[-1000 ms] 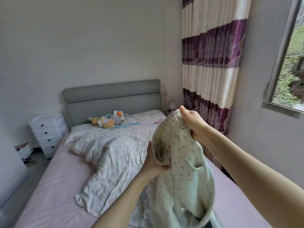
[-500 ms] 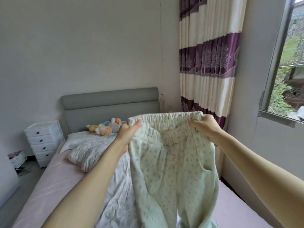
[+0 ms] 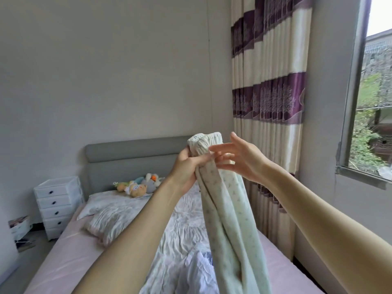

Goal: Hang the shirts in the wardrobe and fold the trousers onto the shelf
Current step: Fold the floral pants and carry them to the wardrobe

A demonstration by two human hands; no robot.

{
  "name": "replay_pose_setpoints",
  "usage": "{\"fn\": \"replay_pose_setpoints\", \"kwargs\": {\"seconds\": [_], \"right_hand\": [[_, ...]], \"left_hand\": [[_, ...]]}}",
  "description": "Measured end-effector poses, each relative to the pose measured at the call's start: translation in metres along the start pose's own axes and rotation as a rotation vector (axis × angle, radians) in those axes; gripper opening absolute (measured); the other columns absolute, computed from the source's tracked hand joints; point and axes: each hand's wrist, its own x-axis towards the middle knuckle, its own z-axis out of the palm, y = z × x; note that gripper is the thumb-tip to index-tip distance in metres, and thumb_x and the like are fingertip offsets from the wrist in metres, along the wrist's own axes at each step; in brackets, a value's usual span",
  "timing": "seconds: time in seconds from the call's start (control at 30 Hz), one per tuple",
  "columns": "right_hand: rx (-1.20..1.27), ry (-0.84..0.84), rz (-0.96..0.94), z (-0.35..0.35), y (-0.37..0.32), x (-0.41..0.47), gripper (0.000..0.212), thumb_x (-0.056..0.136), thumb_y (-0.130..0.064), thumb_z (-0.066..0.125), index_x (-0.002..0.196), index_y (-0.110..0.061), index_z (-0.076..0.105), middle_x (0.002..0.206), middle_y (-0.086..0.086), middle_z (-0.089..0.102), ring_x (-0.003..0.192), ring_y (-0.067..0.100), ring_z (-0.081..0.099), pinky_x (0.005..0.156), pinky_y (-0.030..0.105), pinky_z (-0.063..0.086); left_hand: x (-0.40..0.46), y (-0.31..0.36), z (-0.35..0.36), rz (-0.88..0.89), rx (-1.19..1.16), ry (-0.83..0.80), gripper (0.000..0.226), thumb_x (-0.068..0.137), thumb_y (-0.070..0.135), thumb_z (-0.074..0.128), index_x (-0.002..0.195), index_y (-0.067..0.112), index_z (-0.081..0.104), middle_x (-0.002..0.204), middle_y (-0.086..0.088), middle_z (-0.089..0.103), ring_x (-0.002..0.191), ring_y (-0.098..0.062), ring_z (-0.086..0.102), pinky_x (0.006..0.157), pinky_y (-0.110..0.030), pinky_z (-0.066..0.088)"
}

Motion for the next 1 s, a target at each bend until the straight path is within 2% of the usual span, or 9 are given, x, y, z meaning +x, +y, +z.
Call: {"fn": "replay_pose_setpoints", "kwargs": {"seconds": [0.07, 0.13, 0.2, 0.27, 0.37, 0.57, 0.7, 0.87, 1.0], "right_hand": [[-0.017, 0.182, -0.108, -0.014, -0.005, 0.004, 0.038, 0.100, -0.028, 0.037, 0.088, -0.005, 0.066, 0.074, 0.008, 0.056, 0.066, 0.017, 0.056, 0.064, 0.027, 0.050], [-0.204, 0.344, -0.167, -0.033, -0.008, 0.010, 0.018, 0.094, -0.024, 0.051, 0.101, -0.010, 0.061, 0.085, 0.003, 0.058, 0.071, 0.013, 0.055, 0.062, 0.022, 0.045], [-0.293, 0.246, -0.123, -0.047, -0.015, 0.016, 0.050, 0.087, -0.033, 0.062, 0.130, -0.014, 0.045, 0.111, -0.004, 0.056, 0.095, 0.011, 0.056, 0.078, 0.026, 0.045], [-0.191, 0.055, -0.058, -0.054, -0.028, 0.025, 0.076, 0.079, -0.043, 0.065, 0.141, -0.016, 0.032, 0.131, -0.004, 0.051, 0.117, 0.018, 0.052, 0.098, 0.038, 0.040], [-0.115, -0.140, -0.089, -0.048, -0.067, 0.029, 0.058, 0.078, -0.047, 0.063, 0.121, -0.009, 0.056, 0.119, 0.008, 0.063, 0.107, 0.024, 0.062, 0.096, 0.040, 0.046], [-0.350, -0.004, -0.277, 0.011, -0.117, 0.035, 0.015, 0.080, -0.020, 0.070, 0.091, -0.011, 0.068, 0.083, 0.003, 0.074, 0.074, 0.016, 0.071, 0.061, 0.030, 0.058], [-0.624, 0.034, -0.460, 0.077, -0.109, 0.043, 0.014, 0.085, -0.015, 0.063, 0.098, -0.009, 0.066, 0.098, 0.007, 0.069, 0.086, 0.015, 0.066, 0.081, 0.032, 0.056], [-0.401, -0.016, -0.592, 0.174, -0.115, 0.054, 0.013, 0.089, -0.012, 0.057, 0.098, -0.006, 0.064, 0.098, 0.011, 0.067, 0.091, 0.019, 0.062, 0.084, 0.036, 0.051], [-0.245, -0.018, -0.621, 0.234, -0.125, 0.063, 0.011, 0.088, -0.018, 0.051, 0.080, -0.018, 0.060, 0.088, 0.004, 0.068, 0.089, 0.023, 0.065, 0.076, 0.035, 0.056]], "left_hand": [[0.007, 0.007, 0.004, 0.033, -0.036, 0.040, 0.032, 0.084, -0.012, 0.049, 0.114, -0.001, 0.055, 0.100, -0.018, 0.064, 0.086, -0.028, 0.064, 0.080, -0.037, 0.053], [0.015, 0.020, 0.009, 0.075, -0.045, 0.053, 0.031, 0.086, -0.014, 0.043, 0.106, 0.005, 0.057, 0.093, -0.012, 0.065, 0.077, -0.020, 0.067, 0.071, -0.031, 0.055], [0.025, 0.038, 0.016, 0.127, -0.033, 0.011, 0.031, 0.087, -0.012, 0.042, 0.105, 0.008, 0.059, 0.094, -0.010, 0.067, 0.077, -0.018, 0.069, 0.069, -0.029, 0.057], [0.033, 0.061, 0.022, 0.182, -0.032, -0.056, 0.031, 0.089, -0.007, 0.042, 0.109, 0.009, 0.059, 0.101, -0.011, 0.068, 0.087, -0.021, 0.069, 0.072, -0.030, 0.056], [0.045, 0.097, 0.025, 0.268, -0.023, -0.133, 0.032, 0.091, -0.002, 0.042, 0.116, 0.011, 0.058, 0.106, -0.008, 0.069, 0.095, -0.021, 0.067, 0.074, -0.030, 0.055], [0.056, 0.135, 0.009, 0.394, 0.344, 0.098, 0.025, 0.094, 0.003, 0.047, 0.104, 0.024, 0.055, 0.100, -0.002, 0.065, 0.089, -0.015, 0.063, 0.072, -0.027, 0.054], [0.042, 0.144, -0.034, 0.380, 0.366, 0.267, 0.032, 0.095, 0.005, 0.039, 0.095, 0.029, 0.060, 0.098, 0.000, 0.067, 0.086, -0.015, 0.064, 0.063, -0.026, 0.054], [0.008, 0.205, -0.106, 0.557, 0.343, 0.453, 0.035, 0.089, -0.004, 0.044, 0.103, 0.022, 0.061, 0.097, -0.002, 0.068, 0.087, -0.015, 0.065, 0.077, -0.034, 0.055], [-0.016, 0.253, -0.141, 0.682, 0.504, 0.499, 0.023, 0.098, 0.018, 0.045, 0.116, 0.025, 0.058, 0.110, 0.003, 0.067, 0.098, -0.010, 0.064, 0.083, -0.028, 0.052]]}}
